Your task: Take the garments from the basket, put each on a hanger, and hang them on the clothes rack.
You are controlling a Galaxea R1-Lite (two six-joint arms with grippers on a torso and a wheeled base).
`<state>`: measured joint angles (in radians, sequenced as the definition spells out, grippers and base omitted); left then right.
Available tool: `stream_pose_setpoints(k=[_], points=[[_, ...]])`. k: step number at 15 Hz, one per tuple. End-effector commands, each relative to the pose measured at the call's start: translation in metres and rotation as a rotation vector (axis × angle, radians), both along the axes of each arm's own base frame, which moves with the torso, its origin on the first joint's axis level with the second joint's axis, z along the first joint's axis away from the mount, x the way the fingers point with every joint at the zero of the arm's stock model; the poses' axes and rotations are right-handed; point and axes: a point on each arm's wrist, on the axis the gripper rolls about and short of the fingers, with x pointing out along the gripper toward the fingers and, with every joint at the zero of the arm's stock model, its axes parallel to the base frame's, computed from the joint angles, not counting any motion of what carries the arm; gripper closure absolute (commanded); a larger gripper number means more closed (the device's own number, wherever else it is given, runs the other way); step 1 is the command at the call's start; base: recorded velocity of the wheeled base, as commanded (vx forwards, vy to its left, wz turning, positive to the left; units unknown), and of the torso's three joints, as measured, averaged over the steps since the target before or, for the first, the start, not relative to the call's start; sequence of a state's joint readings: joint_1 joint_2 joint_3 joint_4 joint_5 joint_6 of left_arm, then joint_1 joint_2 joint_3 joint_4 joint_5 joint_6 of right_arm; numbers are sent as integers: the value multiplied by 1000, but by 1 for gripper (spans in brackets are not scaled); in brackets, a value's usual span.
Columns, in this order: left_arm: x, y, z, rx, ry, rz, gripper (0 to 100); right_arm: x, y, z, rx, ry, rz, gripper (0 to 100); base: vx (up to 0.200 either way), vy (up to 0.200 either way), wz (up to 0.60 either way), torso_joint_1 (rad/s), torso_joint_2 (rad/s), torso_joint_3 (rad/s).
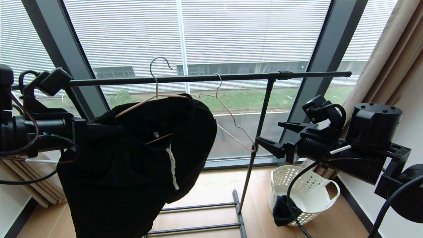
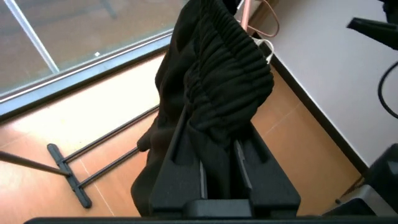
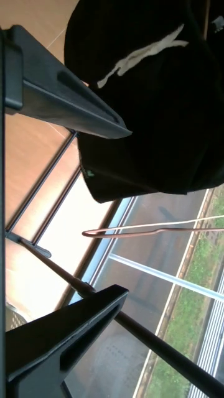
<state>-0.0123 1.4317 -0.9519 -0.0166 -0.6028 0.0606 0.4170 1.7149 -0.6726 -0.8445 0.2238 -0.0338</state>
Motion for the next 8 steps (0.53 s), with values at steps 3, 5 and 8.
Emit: stream_pose_setpoints(k=[3,5,8], points=[[43,-9,-6,23,45,75,100,1,0,0,0,0,0,0,0,0,0,0,0,0],[57,-16,-7,32,55,105,100,2,1,-1,-1,1,0,0,0,0,0,0,0,0],[81,-28,-9,3,81,124,100,3,1,-2,-2,6,0,0,0,0,0,0,0,0]])
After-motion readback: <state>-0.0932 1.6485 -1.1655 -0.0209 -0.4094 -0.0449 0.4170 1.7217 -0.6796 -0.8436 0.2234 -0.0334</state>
